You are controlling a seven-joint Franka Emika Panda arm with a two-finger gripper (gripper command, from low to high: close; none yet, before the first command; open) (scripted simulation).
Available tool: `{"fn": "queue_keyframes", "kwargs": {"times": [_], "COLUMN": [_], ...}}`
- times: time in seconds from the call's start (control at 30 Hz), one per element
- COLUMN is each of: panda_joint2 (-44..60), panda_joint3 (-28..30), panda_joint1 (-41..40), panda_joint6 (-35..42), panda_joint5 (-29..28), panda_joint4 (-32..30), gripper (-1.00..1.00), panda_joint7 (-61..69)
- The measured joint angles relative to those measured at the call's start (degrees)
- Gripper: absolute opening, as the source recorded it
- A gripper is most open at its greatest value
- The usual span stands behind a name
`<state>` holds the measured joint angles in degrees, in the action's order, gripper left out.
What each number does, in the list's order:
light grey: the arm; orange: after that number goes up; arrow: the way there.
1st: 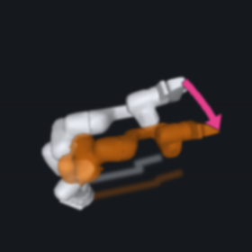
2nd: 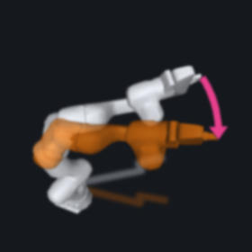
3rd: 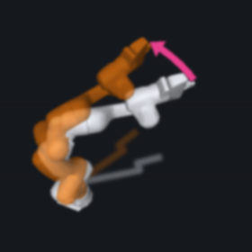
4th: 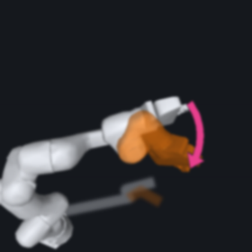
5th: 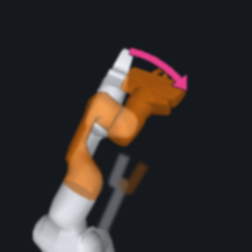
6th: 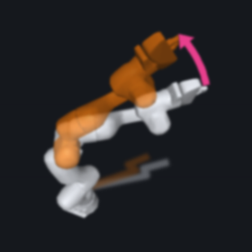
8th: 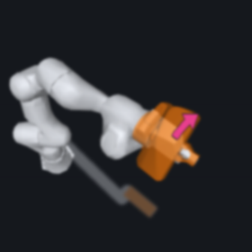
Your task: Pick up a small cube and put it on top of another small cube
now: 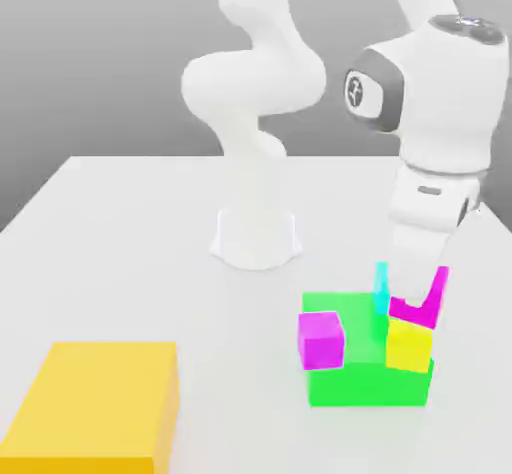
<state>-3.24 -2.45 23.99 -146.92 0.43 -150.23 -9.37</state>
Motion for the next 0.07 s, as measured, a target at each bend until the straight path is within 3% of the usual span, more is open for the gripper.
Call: {"fn": "queue_keyframes", "kwargs": {"times": [0.07], "panda_joint2": [0.0], "panda_joint3": [0.0], "panda_joint1": [0.0], "panda_joint6": [0.0], "panda_joint5": [0.0], "panda_joint4": [0.0], "gripper": [1.00], "panda_joint7": [0.0]}}
